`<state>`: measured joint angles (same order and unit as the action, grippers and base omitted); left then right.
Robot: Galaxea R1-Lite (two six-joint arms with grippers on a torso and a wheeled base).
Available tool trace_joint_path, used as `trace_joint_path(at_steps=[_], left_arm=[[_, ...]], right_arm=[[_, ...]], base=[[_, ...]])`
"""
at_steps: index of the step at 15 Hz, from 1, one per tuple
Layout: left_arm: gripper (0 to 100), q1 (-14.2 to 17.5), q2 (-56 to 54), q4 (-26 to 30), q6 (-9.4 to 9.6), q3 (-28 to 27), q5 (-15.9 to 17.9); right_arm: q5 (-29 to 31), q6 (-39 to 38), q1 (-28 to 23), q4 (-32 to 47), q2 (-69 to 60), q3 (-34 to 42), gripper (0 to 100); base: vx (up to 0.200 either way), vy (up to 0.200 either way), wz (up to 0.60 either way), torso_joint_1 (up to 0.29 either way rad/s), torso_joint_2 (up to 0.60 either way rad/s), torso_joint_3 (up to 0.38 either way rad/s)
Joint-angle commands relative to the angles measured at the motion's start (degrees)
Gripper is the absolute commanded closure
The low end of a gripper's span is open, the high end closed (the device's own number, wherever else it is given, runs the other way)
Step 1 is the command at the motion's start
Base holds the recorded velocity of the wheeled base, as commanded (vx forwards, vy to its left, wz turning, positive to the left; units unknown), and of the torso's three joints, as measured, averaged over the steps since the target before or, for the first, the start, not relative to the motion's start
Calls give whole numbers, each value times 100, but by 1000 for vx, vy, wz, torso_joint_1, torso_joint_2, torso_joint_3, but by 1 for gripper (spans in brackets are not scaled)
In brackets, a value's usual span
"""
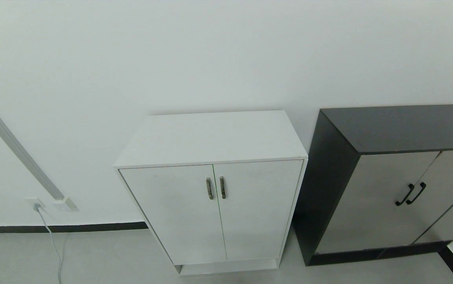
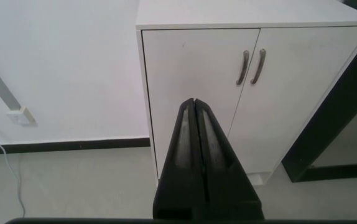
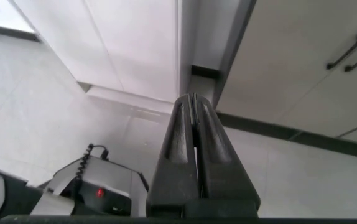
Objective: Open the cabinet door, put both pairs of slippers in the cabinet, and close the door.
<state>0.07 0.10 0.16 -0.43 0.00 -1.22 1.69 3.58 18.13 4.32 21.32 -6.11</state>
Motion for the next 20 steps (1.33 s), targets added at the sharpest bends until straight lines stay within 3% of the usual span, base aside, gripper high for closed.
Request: trace_joint_path(at_steps=[1,14,16,17,20], left_arm=[[100,1,-1,2,-1,0,-1],[100,1,-1,2,-1,0,104],[100,1,-1,2,-1,0,104],[100,1,-1,2,-1,0,104],[100,1,-1,2,-1,0,104]], right_arm=[[-2,2,7,-10,-102,180,100],[-416,2,200,-18,-541,303,100],[-899,-104,305,-18,-506,312,100],[-793,-86,297,-18,-374,303,100],[499,160,-187,-27,-392,286,100]], base=[[0,0,0,0,0,0],[0,0,0,0,0,0],[0,0,0,0,0,0],[0,0,0,0,0,0],[0,0,0,0,0,0]])
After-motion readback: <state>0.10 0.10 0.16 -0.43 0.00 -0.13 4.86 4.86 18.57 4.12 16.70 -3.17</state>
